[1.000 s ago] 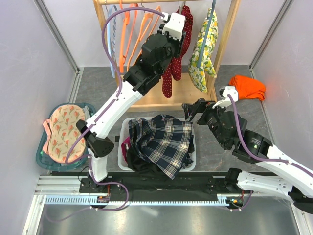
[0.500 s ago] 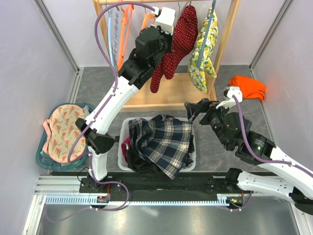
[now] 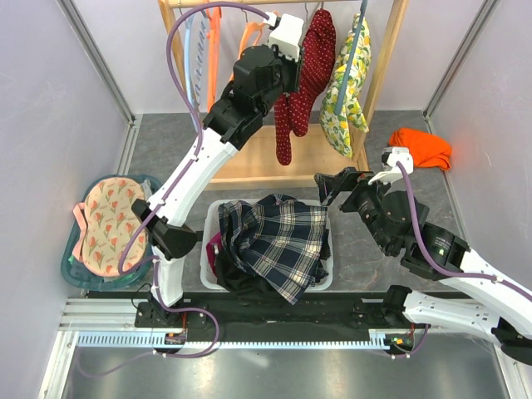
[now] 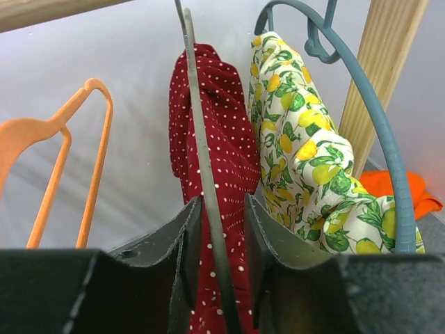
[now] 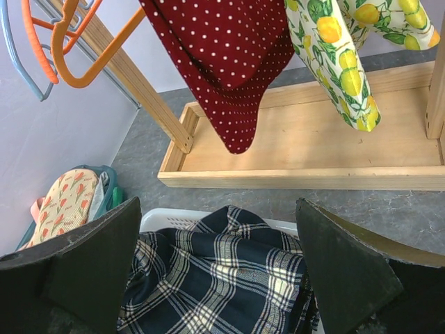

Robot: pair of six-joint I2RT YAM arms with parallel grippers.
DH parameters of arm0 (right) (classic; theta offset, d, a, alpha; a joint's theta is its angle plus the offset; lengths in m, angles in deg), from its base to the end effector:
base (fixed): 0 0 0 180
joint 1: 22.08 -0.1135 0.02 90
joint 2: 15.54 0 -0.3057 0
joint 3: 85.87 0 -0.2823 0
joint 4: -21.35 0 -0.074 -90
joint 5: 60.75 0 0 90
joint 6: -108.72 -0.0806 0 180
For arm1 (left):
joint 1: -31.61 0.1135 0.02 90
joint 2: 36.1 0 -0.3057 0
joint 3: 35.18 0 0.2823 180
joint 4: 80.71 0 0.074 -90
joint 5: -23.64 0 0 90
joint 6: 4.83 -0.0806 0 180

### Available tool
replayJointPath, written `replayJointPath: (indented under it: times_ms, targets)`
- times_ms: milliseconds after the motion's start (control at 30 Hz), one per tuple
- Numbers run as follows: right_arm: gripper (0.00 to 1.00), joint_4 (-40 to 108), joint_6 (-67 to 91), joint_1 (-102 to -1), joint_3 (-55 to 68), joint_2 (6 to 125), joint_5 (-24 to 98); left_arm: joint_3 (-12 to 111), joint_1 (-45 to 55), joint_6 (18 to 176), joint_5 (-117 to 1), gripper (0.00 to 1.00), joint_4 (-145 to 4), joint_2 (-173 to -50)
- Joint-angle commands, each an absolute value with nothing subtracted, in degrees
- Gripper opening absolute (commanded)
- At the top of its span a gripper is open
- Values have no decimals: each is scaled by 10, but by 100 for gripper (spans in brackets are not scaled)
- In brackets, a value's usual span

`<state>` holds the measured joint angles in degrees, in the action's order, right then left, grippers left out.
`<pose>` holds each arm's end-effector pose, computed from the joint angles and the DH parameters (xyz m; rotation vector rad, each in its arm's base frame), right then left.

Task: Remove the skirt from the hanger

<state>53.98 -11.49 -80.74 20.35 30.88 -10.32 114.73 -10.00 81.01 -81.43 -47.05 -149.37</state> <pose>0.1456 0.1403 0.4522 0.1152 1.6732 0.6082 0.4019 -0.3289 0.5707 0.3946 1.4774 -0.3225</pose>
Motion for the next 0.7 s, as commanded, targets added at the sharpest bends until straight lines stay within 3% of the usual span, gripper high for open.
replayJointPath:
  times_ms: [0, 167, 667]
  targets:
    - [98, 534, -114, -807, 202, 300, -121, 1176, -99, 813, -799, 34, -465, -1505]
    - [98, 534, -114, -807, 203, 300, -119, 1175, -93, 817, -793, 3, -460, -1503]
    - [98, 528, -119, -807, 205, 304, -114, 1225, -90, 829, -789, 2, -455, -1433]
